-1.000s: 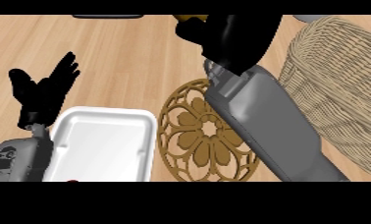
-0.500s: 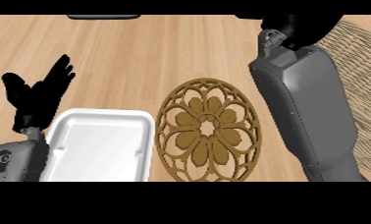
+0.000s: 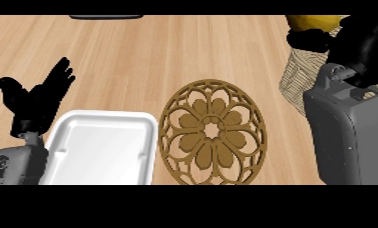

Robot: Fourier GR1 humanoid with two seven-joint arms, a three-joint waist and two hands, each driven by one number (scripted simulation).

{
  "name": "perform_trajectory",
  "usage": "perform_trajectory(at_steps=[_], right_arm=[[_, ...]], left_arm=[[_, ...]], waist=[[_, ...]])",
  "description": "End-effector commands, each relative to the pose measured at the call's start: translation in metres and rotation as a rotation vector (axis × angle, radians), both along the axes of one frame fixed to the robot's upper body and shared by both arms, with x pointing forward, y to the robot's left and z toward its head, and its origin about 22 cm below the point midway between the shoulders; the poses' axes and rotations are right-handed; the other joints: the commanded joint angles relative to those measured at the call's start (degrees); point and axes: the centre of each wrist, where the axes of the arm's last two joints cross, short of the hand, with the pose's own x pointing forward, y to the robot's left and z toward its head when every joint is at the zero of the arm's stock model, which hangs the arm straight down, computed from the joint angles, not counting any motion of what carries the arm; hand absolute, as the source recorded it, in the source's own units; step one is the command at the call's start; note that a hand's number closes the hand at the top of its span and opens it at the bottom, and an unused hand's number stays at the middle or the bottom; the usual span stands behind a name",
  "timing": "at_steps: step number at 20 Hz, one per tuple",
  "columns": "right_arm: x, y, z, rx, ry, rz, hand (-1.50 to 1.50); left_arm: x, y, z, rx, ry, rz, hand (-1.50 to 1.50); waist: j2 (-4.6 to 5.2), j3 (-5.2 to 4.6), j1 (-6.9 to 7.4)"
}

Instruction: Pick the lemon from the placemat and place it in the basket

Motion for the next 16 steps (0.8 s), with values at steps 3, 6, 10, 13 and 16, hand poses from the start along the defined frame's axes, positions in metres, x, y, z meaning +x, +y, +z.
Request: perform_trajectory(at_steps=[3,6,10,13,16], right_arm=[[-0.009,-0.034,-0.022,0.079,0.003,-0.057,1.5],[-0.006,-0.056,-0.065,0.088,-0.002,-0.071,1.5],[-0.008,-0.089,-0.052,0.143,-0.067,-0.255,-1.5],[0.005,-0.086,-0.057,0.156,-0.025,-0.222,-1.5],[-0.007,-0.089,-0.059,0.122,-0.062,-0.148,-1.5]], left_arm=[[0.001,-0.015,-0.003,-0.001,0.012,-0.02,0.0],[-0.002,0.006,0.009,0.002,0.009,-0.015,0.0],[0.007,-0.024,0.0,0.0,-0.011,-0.009,0.0],[0.012,-0.014,-0.003,-0.002,-0.001,-0.012,0.0],[0.003,0.001,0.004,0.001,0.001,-0.027,0.0]], waist=[[0.18,-0.01,0.49],[0.26,0.02,0.74],[0.28,0.03,0.42],[0.26,-0.01,0.61],[0.19,-0.01,0.63]])
